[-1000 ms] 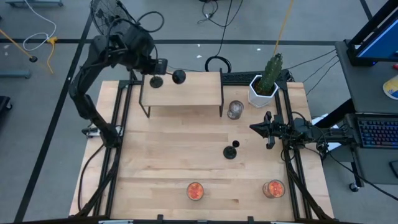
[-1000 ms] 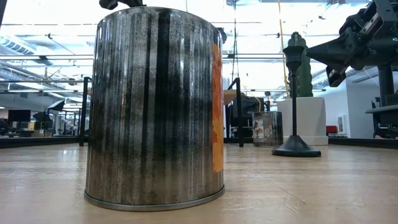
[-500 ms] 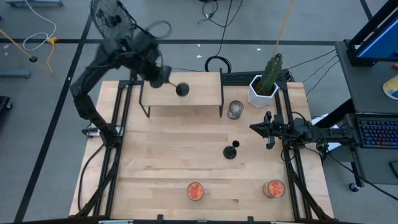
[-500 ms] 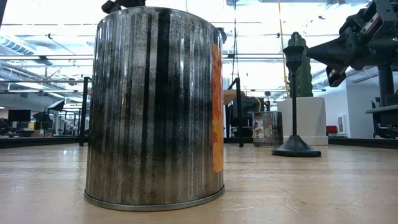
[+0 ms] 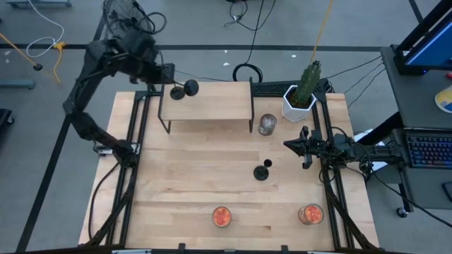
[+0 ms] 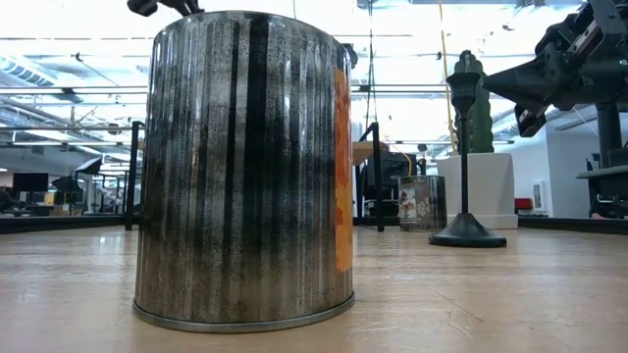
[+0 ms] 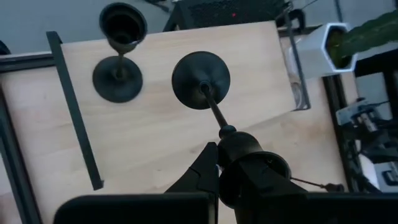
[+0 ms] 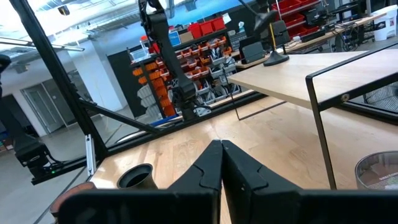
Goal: Pick & Place candle stick holders
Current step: Put the left black candle holder on the shelf
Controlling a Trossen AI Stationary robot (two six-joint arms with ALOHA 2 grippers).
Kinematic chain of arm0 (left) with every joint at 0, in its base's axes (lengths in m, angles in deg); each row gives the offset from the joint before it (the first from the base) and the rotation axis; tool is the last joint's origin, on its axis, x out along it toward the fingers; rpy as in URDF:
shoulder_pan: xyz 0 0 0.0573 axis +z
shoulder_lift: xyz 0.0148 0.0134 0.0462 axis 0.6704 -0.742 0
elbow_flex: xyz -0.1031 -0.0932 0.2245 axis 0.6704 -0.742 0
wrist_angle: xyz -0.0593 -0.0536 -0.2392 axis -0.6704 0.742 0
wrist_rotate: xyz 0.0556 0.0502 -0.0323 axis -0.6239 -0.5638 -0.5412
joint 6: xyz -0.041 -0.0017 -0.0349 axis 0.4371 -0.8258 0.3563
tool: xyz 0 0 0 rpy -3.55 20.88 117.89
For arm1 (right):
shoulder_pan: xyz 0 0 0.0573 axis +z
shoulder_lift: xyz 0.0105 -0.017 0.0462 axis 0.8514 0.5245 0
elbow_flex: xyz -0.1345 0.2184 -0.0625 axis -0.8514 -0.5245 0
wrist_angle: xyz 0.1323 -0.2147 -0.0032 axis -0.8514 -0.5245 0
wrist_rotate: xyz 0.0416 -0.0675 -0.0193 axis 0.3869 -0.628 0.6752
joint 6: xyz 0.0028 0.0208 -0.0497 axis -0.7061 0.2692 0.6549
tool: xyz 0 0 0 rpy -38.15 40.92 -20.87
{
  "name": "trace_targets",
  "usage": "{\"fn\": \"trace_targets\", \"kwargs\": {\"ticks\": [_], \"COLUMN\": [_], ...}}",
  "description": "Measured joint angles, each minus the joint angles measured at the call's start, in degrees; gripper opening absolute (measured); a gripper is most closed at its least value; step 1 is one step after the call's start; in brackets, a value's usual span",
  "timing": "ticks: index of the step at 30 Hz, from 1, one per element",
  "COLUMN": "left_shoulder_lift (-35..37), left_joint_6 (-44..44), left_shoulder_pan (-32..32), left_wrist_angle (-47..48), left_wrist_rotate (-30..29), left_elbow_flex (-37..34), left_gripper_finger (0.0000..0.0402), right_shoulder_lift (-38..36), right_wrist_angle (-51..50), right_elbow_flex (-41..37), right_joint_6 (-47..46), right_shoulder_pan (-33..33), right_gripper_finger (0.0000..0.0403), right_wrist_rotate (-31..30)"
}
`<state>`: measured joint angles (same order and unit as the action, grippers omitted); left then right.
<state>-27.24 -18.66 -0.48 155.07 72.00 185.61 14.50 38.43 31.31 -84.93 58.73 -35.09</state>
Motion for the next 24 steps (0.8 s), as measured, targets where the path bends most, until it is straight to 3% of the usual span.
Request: {"fn": "trace_targets", "kwargs": {"ticks": [7,11,14,24], "left_shoulder_lift": [0.1,-0.2,0.1,0.7], "left_joint_6": [-0.1,-1.1,-1.3,-2.0], "left_shoulder_pan": [-0.9,-0.9,-0.5,-0.4], "left_wrist_angle": [-0.1,0.1,-0.1,-0.1], "left_wrist_rotate": [-0.9,3.1,5.0,3.0], "left_elbow_flex": [-4.1,-7.6,-7.6,-7.6], "left_gripper_finger": [0.0014,0.0014,0.0014,0.0014], "right_shoulder_lift": [0.0,0.0,0.0,0.0], "right_wrist_angle": [0.0,0.0,0.0,0.0], "right_elbow_flex": [0.0,0.0,0.0,0.0], "right_joint_6": [4.7,4.7,4.4,4.3], "right_shoulder_pan": [0.0,0.0,0.0,0.0], "right_gripper_finger": [0.0,0.0,0.0,0.0], "right_wrist_rotate": [0.0,0.0,0.0,0.2]}}
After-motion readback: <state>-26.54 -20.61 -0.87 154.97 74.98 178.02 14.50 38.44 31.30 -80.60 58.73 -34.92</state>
